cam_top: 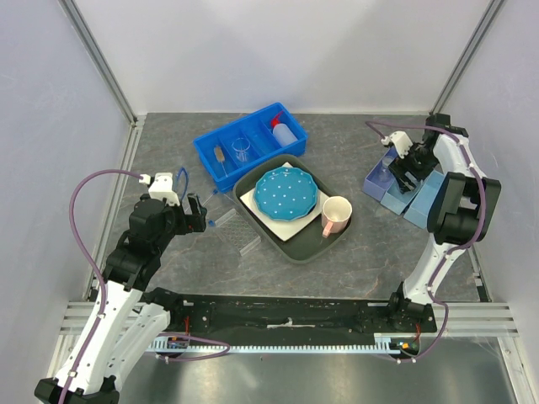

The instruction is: Organize the chemistry lab equipment

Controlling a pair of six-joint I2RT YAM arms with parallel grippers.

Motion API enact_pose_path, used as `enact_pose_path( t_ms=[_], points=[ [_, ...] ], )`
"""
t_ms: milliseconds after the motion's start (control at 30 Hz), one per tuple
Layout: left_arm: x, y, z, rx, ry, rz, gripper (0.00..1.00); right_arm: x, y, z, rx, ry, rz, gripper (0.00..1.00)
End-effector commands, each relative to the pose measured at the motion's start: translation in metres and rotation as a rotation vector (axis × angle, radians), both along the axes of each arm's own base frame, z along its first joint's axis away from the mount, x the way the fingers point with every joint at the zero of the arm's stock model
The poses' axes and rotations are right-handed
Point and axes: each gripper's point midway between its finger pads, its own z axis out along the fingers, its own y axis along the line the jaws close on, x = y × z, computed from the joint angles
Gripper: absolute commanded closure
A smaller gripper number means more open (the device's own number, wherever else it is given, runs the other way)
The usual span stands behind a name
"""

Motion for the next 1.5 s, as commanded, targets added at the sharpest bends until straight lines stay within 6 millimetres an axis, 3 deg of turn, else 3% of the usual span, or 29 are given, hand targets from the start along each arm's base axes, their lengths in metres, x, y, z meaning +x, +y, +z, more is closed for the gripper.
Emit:
enact_pose_path(
  t_ms=[0,267,600,933,1200,1467],
  points=[
    [0.005,-0.002,0.009,0.011,-0.048,-0.026,0.02,0.013,-0.003,-0.019,0.014,-0.023,-0.036,0.39],
    [0.005,-0.003,0.009,0.011,-0.048,-0.029,0.03,0.008,-0.005,-0.038,0.004,0.005,-0.053,0.25],
    [0.005,-0.003,0.009,0.010,-0.046,-0.033,0.02,0.011,-0.004,-0.023,0.007,-0.015,-0.050,0.02],
    [0.004,-0.003,0.010,0.009,-0.052,-0.034,0.02,0.013,-0.002,-0.010,0.014,-0.029,-0.041,0.02],
    [0.004,-0.003,0.010,0.008,-0.055,-0.035,0.03,0.017,0.001,0.030,0.017,-0.097,-0.017,0.02],
    [0.003,-0.004,0.010,0.007,-0.056,-0.038,0.03,0.019,0.003,0.049,0.026,-0.120,-0.015,0.02]
  ],
)
